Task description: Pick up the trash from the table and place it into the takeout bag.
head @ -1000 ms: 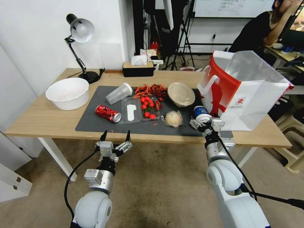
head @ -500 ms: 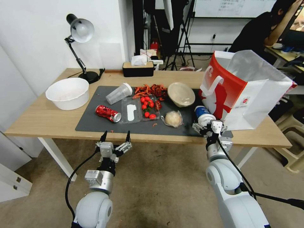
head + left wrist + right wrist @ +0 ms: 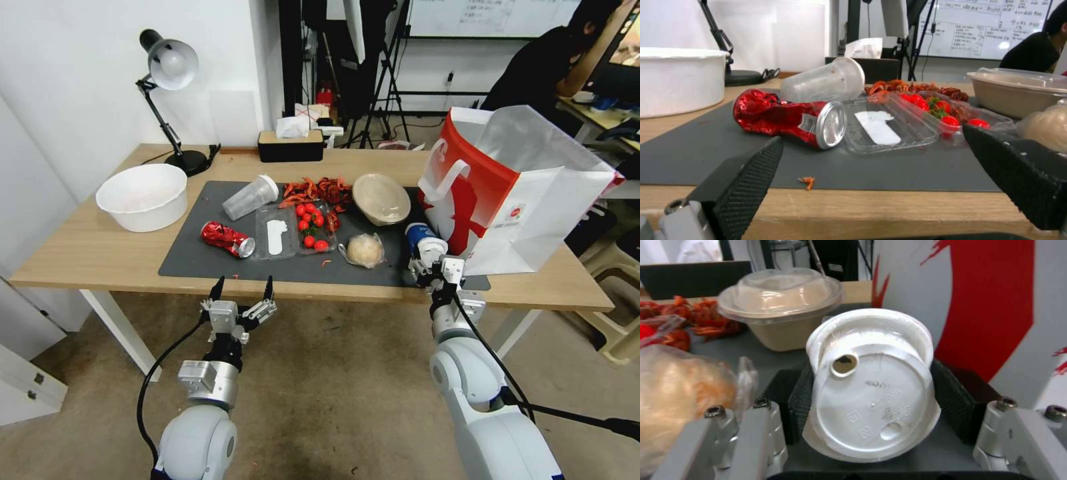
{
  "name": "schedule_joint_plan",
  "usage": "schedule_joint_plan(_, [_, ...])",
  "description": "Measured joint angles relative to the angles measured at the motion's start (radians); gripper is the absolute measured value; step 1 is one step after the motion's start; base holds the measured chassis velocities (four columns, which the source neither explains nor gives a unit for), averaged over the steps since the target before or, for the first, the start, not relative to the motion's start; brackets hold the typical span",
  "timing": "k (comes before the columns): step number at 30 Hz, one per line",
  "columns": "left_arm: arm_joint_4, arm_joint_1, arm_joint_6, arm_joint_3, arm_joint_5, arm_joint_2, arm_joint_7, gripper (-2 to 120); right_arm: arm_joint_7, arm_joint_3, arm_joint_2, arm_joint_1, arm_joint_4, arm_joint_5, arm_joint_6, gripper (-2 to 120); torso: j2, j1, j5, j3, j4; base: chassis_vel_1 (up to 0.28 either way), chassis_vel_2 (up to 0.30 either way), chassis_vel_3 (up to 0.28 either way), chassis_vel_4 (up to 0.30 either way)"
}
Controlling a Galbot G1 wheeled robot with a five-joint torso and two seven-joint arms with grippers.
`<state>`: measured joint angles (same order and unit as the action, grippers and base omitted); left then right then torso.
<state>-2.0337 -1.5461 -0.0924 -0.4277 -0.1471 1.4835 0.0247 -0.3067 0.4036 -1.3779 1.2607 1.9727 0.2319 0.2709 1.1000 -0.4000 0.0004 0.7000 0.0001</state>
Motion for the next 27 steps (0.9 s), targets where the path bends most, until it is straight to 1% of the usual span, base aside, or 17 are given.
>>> schedule_joint_plan(6, [0.006,0.003,-0.004,0.001,0.004,0.001,0.0,100,0.017,0.004,0.003,0.017,0.035,0.005,-0.021,59,0.0,0.0,-0.0002,0.0,0.0,0.0,0.0,0.0,0.0])
schedule_joint_plan(9, [0.01,0.005,-0.006,0.003,0.005,0.003,0.0,100,0.063,0.006,0.01,0.042,0.084,0.013,-0.046,59,0.0,0.0,-0.0005,0.0,-0.0002,0.0,0.0,0.0,0.0])
schedule_joint_plan(10, [0.01,0.005,-0.006,0.003,0.005,0.003,0.0,100,0.063,0.006,0.01,0.042,0.084,0.013,-0.046,59,0.0,0.0,-0.0005,0.0,-0.0002,0.0,0.0,0.0,0.0])
schedule_joint_plan(13, [0.014,0.007,-0.009,0.007,0.008,0.006,0.0,100,0.179,0.008,0.021,0.055,0.139,0.058,-0.117,59,0.0,0.0,-0.0004,0.0,-0.0001,0.0,0.0,0.0,0.0])
schedule_joint_plan(14, [0.014,0.007,-0.009,0.007,0.008,0.006,0.0,100,0.179,0.008,0.021,0.055,0.139,0.058,-0.117,59,0.0,0.0,-0.0004,0.0,-0.0001,0.0,0.0,0.0,0.0])
schedule_joint_plan(15, [0.014,0.007,-0.009,0.007,0.009,0.007,0.0,100,0.203,0.011,0.023,0.053,0.146,0.068,-0.134,59,0.0,0.0,-0.0005,0.0,-0.0001,0.0,0.0,0.0,0.0])
schedule_joint_plan(17, [0.014,0.007,-0.009,0.008,0.01,0.009,0.0,100,0.268,0.035,0.03,0.034,0.163,0.1,-0.214,59,0.0,0.0,-0.0004,0.0,0.0,0.0,0.0,0.0,0.0])
schedule_joint_plan(18, [0.014,0.007,-0.009,0.008,0.01,0.009,0.0,100,0.268,0.035,0.03,0.034,0.163,0.1,-0.214,59,0.0,0.0,-0.0004,0.0,0.0,0.0,0.0,0.0,0.0])
schedule_joint_plan(20, [0.014,0.007,-0.009,0.008,0.011,0.009,0.0,100,0.301,0.064,0.042,0.001,0.182,0.145,-0.27,59,0.0,0.0,-0.0004,0.0,-0.0002,0.0,0.0,0.0,0.0])
schedule_joint_plan(21, [0.014,0.007,-0.009,0.008,0.011,0.009,0.0,100,0.301,0.064,0.042,0.001,0.182,0.145,-0.27,59,0.0,0.0,-0.0004,0.0,-0.0002,0.0,0.0,0.0,0.0])
schedule_joint_plan(23, [0.014,0.007,-0.009,0.008,0.012,0.008,0.0,100,0.289,0.09,0.072,-0.053,0.199,0.207,-0.304,59,0.0,0.0,-0.0003,0.0,-0.0001,0.0,0.0,0.0,0.0])
schedule_joint_plan(24, [0.014,0.007,-0.009,0.008,0.012,0.008,0.0,100,0.289,0.09,0.072,-0.053,0.199,0.207,-0.304,59,0.0,0.0,-0.0003,0.0,-0.0001,0.0,0.0,0.0,0.0])
schedule_joint_plan(26, [0.014,0.005,-0.009,0.008,0.014,0.007,0.0,100,0.234,0.122,0.123,-0.131,0.215,0.274,-0.294,59,0.0,0.0,-0.0003,0.0,-0.0001,0.0,0.0,0.0,0.0])
schedule_joint_plan(27, [0.014,0.005,-0.009,0.008,0.014,0.007,0.0,100,0.234,0.122,0.123,-0.131,0.215,0.274,-0.294,59,0.0,0.0,-0.0003,0.0,-0.0001,0.0,0.0,0.0,0.0])
